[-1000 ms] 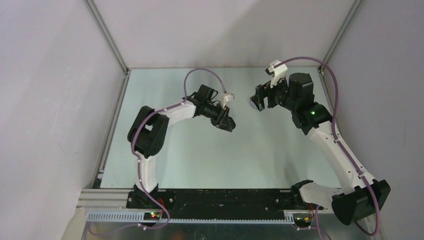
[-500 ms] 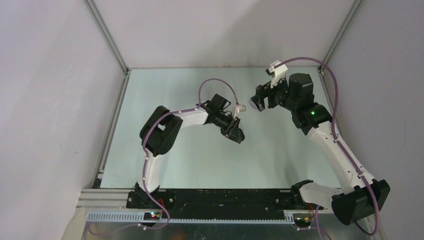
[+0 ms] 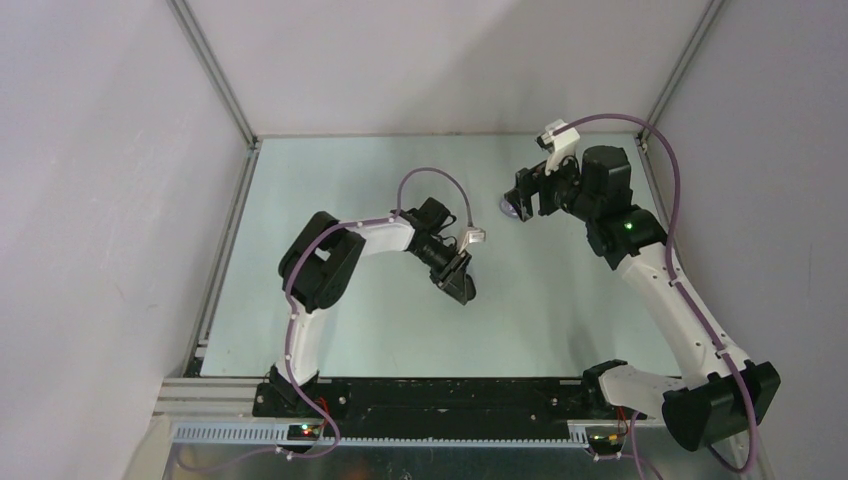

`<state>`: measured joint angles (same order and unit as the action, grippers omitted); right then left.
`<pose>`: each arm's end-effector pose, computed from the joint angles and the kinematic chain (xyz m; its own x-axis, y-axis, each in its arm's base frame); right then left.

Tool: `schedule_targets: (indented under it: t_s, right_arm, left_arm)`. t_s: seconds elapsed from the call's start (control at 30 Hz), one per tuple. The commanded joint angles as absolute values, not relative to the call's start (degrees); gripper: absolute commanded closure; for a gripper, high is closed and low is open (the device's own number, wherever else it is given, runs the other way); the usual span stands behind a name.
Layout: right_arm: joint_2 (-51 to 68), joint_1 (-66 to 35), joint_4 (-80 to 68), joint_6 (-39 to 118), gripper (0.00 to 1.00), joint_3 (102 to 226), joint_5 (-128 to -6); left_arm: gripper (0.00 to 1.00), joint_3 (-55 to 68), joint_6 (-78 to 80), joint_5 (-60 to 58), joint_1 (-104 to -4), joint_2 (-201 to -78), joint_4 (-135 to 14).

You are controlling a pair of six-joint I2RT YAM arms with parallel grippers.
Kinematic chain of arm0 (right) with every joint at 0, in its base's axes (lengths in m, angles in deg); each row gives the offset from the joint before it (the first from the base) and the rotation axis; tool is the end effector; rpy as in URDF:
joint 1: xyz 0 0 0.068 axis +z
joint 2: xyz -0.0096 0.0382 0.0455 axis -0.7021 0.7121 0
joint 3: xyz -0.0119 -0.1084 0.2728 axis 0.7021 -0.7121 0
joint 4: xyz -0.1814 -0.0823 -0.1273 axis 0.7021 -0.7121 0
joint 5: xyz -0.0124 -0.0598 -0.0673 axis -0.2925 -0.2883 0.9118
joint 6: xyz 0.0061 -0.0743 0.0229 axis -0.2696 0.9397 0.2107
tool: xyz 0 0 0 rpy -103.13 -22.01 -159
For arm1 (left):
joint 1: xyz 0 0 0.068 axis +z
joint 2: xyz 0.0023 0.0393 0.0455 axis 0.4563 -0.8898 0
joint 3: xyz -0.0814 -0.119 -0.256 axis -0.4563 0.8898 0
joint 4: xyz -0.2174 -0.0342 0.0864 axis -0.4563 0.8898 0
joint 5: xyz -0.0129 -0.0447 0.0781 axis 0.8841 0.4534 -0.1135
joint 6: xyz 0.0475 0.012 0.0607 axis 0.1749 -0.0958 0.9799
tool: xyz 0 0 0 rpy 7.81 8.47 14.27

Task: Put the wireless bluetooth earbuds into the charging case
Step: Place the charging case at the center of the board.

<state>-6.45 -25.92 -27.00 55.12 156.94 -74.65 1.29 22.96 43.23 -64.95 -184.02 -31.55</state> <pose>0.2323 0.0973 0.3978 -0.2266 -0.2322 -0.9459 -0.5891 0.8060 -0.0567 0.2860 -0.2889 0.1470 -0.6307 0.6229 -0.4629 0.7042 0.2085 -0.6787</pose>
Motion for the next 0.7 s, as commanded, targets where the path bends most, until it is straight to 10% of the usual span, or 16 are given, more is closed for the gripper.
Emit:
schedule_targets:
  t_s: [0.0,0.33,0.5,0.67]
  right_arm:
    - [-8.0,-26.2,-24.9,54.5,0.18,157.2,-75.6]
    - [-8.2,-26.4,-25.1,54.4,0.18,157.2,-75.8]
    - [-8.3,-26.5,-25.1,54.2,0.19,157.2,-76.0]
    - [-8.7,-26.9,-25.1,54.1,0.18,157.2,-76.1]
  left_arm:
    - [0.83,2.9,26.3,43.8,-64.6,-184.8,-29.4]
    - [0.47,1.6,22.4,43.1,-63.3,-187.0,-30.6]
    - [0.03,1.7,21.9,42.4,-62.9,-186.7,-31.0]
    - [0.01,2.0,22.5,41.7,-62.1,-185.5,-30.4]
